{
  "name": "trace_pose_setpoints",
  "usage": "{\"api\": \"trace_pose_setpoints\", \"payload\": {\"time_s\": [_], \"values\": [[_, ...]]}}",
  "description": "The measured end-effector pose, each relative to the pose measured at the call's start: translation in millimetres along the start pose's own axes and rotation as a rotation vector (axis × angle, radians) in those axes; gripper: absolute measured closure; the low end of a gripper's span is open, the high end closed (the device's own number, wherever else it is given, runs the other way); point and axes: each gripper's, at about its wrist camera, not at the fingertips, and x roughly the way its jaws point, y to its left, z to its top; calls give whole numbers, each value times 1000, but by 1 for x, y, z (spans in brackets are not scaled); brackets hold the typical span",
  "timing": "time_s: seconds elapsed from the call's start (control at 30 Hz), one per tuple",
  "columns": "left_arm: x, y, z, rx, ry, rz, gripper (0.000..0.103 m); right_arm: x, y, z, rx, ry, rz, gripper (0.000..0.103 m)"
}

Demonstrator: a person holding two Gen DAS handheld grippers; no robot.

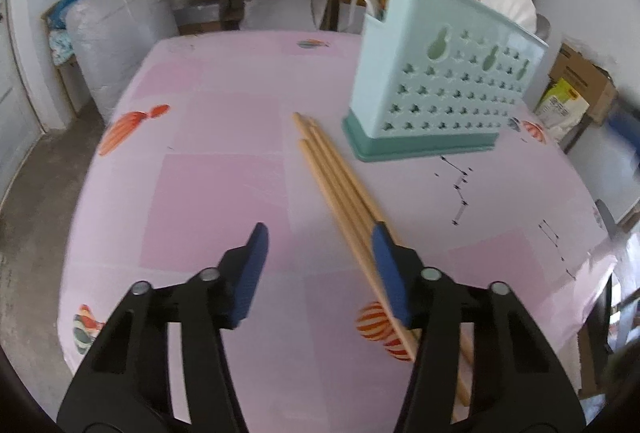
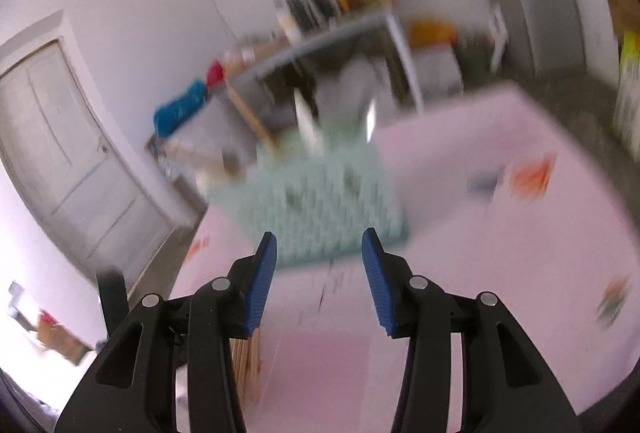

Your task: Organize utensils

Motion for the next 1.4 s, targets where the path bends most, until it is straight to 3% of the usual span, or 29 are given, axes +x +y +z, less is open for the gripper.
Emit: {"api": "trace_pose_setpoints", "payload": {"time_s": [0.13, 0.23, 0.43, 1.03, 1.4], "values": [[6, -11, -5, 21, 23, -14, 72, 34, -5, -46, 89, 135, 50, 59], [8, -15, -8, 26, 18, -5, 78, 51, 3, -68, 100, 201, 70, 61], [10, -14, -8, 2, 22, 8, 94, 59, 15, -75, 66, 214, 96, 63], [10, -11, -11, -21, -1, 45, 97, 79, 19, -91, 106, 235, 131, 63], [9, -5, -13, -50, -17, 24, 97, 75, 11, -92, 123, 230, 138, 68]]}}
